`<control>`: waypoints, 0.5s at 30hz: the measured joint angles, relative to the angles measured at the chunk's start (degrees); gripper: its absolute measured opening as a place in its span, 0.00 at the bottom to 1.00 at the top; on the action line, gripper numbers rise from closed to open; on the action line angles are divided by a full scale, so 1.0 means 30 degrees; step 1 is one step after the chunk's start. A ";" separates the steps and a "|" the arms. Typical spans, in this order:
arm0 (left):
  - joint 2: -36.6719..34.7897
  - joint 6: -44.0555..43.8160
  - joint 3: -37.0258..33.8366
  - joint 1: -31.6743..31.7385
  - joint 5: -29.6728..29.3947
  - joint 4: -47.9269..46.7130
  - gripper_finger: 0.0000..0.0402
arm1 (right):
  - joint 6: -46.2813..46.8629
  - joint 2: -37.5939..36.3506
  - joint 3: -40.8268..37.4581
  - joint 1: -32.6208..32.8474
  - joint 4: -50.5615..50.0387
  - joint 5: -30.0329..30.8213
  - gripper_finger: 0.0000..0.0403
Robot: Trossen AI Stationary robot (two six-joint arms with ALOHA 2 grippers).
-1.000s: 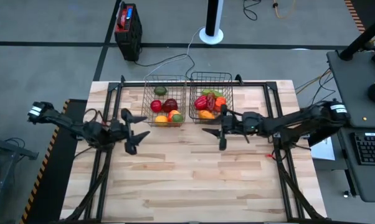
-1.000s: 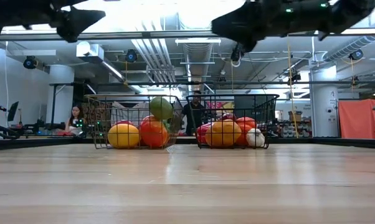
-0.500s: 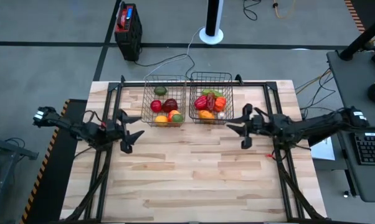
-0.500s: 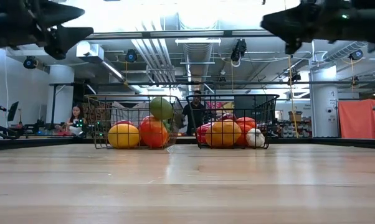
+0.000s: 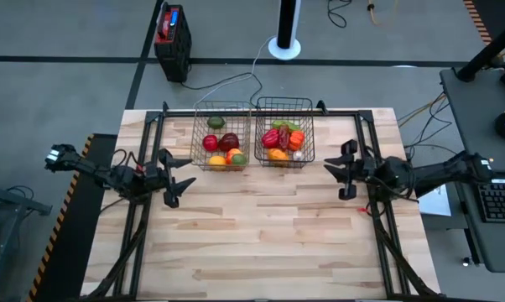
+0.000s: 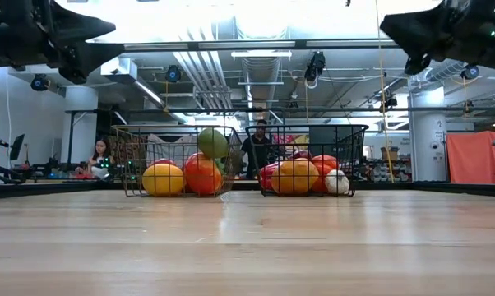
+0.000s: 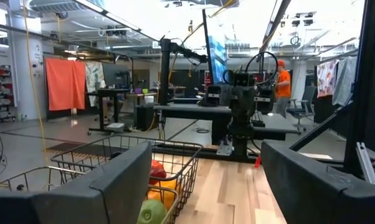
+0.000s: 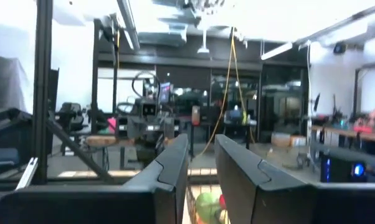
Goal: Sort produce into baskets
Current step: Return to Home Position
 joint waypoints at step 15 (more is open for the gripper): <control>0.0081 -0.1233 0.0000 0.0000 0.0007 -0.0991 0.71 | -0.1058 -0.3075 -0.0022 0.0019 -0.0800 0.0201 0.15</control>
